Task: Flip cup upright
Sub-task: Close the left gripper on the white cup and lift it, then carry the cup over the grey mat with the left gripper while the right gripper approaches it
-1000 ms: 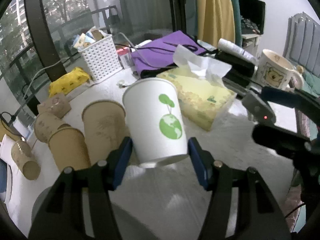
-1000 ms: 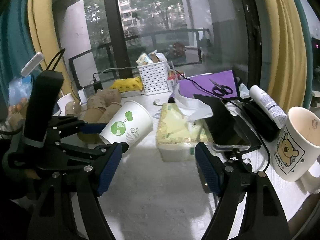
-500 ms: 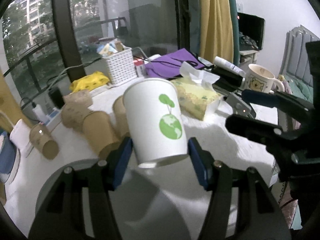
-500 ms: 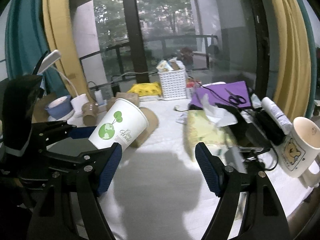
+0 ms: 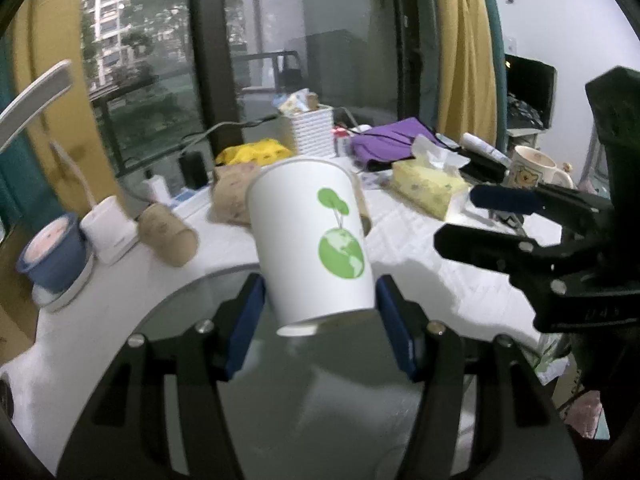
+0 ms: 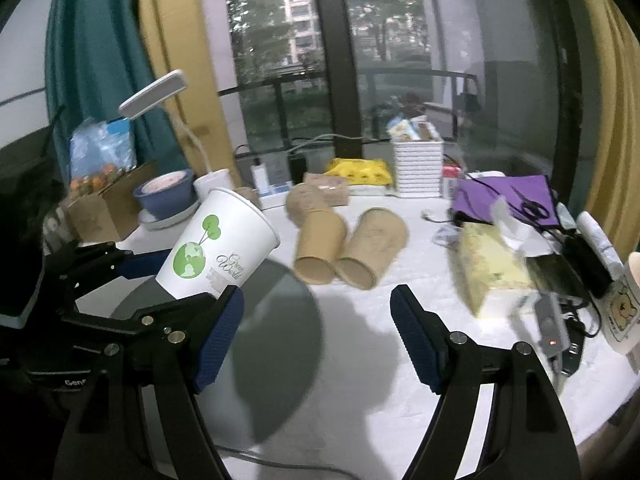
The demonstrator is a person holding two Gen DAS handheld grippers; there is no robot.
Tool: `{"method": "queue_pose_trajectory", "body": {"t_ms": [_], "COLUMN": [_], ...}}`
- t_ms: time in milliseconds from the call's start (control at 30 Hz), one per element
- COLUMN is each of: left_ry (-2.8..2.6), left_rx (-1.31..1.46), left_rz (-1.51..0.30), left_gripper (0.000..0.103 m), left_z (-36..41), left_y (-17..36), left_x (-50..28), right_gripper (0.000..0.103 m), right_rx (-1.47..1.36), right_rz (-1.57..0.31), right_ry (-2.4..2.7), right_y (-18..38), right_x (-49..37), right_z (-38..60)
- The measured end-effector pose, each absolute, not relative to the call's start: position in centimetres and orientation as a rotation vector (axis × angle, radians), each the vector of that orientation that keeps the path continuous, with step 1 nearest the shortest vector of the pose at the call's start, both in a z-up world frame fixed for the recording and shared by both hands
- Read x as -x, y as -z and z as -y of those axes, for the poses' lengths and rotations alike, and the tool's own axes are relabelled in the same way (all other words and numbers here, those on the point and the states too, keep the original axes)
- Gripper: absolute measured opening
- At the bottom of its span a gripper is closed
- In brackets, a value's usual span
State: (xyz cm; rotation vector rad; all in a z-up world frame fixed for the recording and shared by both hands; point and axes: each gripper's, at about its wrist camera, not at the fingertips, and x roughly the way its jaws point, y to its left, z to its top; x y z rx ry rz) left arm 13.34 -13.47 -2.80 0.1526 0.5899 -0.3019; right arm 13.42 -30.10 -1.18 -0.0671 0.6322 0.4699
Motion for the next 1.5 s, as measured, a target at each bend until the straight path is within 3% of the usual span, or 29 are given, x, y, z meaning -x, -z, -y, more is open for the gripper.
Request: {"method": "queue_pose_trajectory", "body": {"t_ms": [833, 1500], "left_ry": [0.192, 0.241], "left_rx": [0.131, 0.001], "left_rz": [-0.497, -0.234], "left_gripper": [0.059, 0.059], "left_z": [0.4, 0.9], "left_y": [7.0, 7.9], "left_x": [-3.7, 1.8], "right_gripper": [0.079, 0.079], "right_rx": [0.122, -0.098], "right_rz": [-0.748, -0.893], "right_ry": [-0.707, -0.906], "right_y": [1.8, 2.5], "right_x": [-9.7, -9.5], "right_z": [16.4, 11.8]}}
